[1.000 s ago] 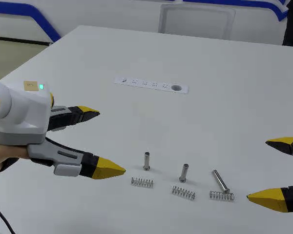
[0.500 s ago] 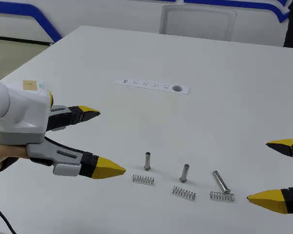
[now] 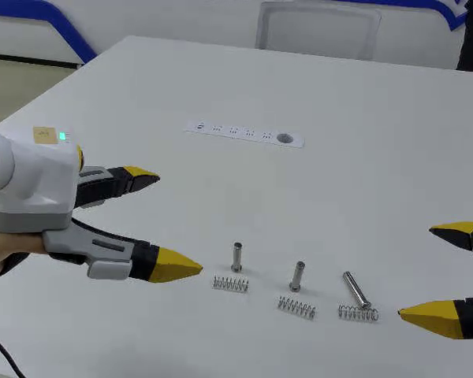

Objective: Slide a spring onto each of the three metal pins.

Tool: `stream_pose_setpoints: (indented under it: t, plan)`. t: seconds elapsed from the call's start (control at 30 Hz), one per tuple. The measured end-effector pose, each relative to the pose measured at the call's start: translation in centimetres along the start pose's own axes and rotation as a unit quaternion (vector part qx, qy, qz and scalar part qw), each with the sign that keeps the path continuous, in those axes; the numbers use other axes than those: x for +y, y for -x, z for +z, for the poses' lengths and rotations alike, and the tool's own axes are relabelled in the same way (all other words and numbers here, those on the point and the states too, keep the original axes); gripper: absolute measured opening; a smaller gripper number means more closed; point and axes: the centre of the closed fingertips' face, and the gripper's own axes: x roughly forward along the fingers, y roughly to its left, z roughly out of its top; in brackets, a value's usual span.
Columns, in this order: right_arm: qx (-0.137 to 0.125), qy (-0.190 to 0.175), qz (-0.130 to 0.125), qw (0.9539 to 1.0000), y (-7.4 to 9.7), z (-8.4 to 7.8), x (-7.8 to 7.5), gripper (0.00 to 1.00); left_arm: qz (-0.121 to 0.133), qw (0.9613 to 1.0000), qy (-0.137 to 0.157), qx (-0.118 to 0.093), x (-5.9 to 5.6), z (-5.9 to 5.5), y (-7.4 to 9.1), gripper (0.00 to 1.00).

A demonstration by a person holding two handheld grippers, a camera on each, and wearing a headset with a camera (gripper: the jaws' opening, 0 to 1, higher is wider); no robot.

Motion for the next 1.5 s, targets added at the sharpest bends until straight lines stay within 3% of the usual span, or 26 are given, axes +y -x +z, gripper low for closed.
stream_pose_setpoints:
  t: [0.13, 0.37, 0.5, 0.67, 0.73, 0.87, 1.07, 1.3, 1.5]
  plan:
    - [0.015, 0.0, 0.006, 0.9999, -0.4, -0.7, 0.0, 0.79, -0.004, 1.0, 0.001, 0.007, -0.1, -0.4, -0.2, 0.96]
    - [0.011, -0.017, 0.02, 0.9996, -1.0, -1.2, 0.5, 0.76, -0.009, 0.9999, 0.008, 0.008, -0.2, -0.7, -0.5, 0.96]
    - [0.023, -0.017, 0.022, 0.9994, -1.3, -1.9, 0.5, 0.74, -0.015, 0.9997, 0.007, 0.015, -0.5, -1.2, -0.7, 0.96]
    - [0.016, -0.032, 0.007, 0.9993, -1.5, -2.1, -0.3, 0.66, -0.017, 0.9997, 0.01, 0.015, -0.4, -1.4, -0.8, 0.95]
    - [0.006, -0.051, 0.001, 0.9987, -1.6, -2.1, -0.6, 0.65, -0.005, 0.9999, 0.0, 0.011, 0.1, -1.2, -0.8, 0.93]
    - [0.002, -0.061, -0.013, 0.998, -1.7, -2.3, -1.3, 0.6, -0.005, 0.9999, 0.01, 0.0, 0.2, -0.9, -0.8, 0.93]
    - [-0.001, -0.078, -0.018, 0.9968, -2.0, -2.7, -1.8, 0.57, -0.007, 0.9999, 0.01, 0.004, 0.2, -1.0, -0.9, 0.92]
    - [0.008, -0.078, -0.022, 0.9967, -2.8, -3.0, -2.2, 0.54, -0.013, 0.9998, 0.012, 0.005, -0.1, -1.1, -1.2, 0.92]
    - [0.026, -0.069, -0.022, 0.997, -3.6, -3.7, -2.5, 0.51, -0.007, 0.9997, 0.022, -0.003, 0.5, -0.8, -1.0, 0.91]
